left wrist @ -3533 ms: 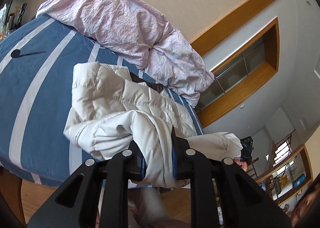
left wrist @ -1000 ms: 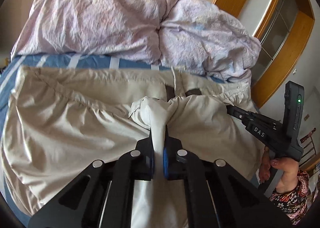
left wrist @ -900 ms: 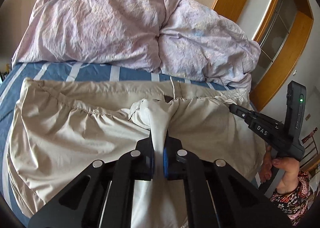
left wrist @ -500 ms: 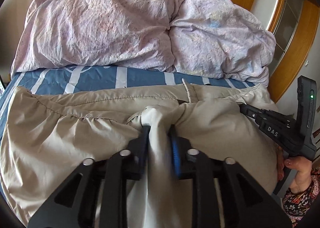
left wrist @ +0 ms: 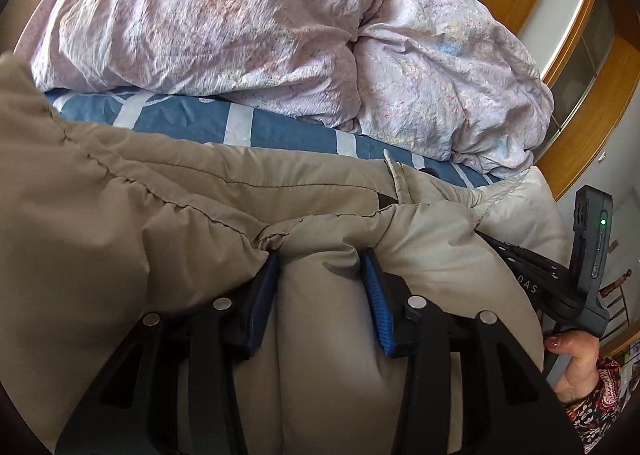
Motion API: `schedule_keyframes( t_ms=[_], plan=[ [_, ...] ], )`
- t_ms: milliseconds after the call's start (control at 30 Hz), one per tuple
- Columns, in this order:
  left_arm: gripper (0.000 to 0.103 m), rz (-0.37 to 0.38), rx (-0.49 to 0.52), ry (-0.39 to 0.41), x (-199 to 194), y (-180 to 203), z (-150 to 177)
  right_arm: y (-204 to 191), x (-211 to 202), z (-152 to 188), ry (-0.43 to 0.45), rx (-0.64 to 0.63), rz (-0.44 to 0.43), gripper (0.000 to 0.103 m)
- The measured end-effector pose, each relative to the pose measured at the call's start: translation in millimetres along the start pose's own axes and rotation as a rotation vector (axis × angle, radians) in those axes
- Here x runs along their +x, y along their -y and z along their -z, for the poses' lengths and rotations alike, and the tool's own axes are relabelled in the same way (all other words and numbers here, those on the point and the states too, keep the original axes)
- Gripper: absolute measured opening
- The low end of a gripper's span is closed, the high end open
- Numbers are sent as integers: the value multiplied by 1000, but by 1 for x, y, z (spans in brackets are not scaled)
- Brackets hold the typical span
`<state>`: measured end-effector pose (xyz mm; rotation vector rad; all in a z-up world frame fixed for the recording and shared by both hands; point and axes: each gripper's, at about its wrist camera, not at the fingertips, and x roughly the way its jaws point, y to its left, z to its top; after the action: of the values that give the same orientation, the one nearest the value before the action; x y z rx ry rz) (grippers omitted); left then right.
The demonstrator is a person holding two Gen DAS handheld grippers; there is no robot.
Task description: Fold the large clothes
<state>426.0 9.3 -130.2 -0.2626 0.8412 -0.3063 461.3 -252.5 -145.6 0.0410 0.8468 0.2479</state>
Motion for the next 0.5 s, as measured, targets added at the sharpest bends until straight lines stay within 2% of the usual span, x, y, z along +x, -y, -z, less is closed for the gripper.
schedule_keyframes(
  t_ms=[267,300,367,433,500],
  plan=[
    [47,-27,13,11,-7,4,3,-3,-2,1,6,-18,14,12],
    [49,-31,9,4,-10,5,2,-4,-5,1,11,-22,16,15],
    [62,-31,5,-12,-18,7,0,-6,-12,1,28,-36,19,22],
    [72,-40,20,-9,-29,11,-3,-8,-20,1,49,-38,19,37],
    [78,-101,66,37,-44,18,-7,-6,-28,0,63,-19,21,45]
  ],
)
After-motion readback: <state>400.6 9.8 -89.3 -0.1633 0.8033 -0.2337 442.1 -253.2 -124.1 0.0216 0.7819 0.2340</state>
